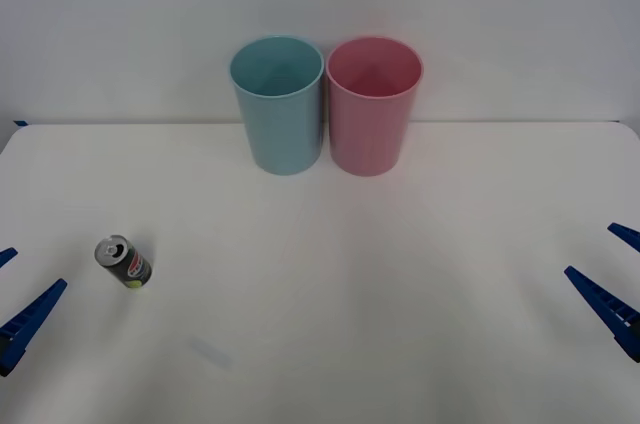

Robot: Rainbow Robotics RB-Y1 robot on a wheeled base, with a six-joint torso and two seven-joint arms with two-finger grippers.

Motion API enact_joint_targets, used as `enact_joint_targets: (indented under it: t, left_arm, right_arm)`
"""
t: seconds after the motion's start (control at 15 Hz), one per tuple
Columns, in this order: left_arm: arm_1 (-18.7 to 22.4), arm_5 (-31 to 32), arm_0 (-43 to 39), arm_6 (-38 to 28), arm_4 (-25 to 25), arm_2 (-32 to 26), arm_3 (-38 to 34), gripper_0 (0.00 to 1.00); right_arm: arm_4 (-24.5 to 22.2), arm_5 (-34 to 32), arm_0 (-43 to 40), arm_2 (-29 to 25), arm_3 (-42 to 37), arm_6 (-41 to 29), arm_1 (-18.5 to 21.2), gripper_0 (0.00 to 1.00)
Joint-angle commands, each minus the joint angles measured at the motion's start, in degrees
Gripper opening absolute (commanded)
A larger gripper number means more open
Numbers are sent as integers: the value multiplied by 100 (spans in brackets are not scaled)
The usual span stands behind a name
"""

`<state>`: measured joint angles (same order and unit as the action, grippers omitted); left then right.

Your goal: Grasp the object on the table and drop it into the matching bin: aluminum can to the light blue bin, PET bottle to the pink bin.

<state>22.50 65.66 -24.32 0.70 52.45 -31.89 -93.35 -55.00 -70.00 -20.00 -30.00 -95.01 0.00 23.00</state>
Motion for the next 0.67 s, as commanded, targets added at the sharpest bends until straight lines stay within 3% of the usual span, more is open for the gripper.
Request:
enact_joint_targets:
  t: [0.07, 0.27, 0.67]
  left_arm:
    - [0, -369, -160, 97, -24, 34, 1, 100]
    - [0, -536, -310, 185, -24, 34, 1, 100]
    - [0, -1160, -468, 589, 477, 148, 1, 100]
  right_arm:
    - [0, 0, 0, 0, 1, 0, 0, 100]
    - [0, 0, 0, 0, 1, 0, 0, 100]
    - [0, 0, 0, 0, 1, 0, 0, 100]
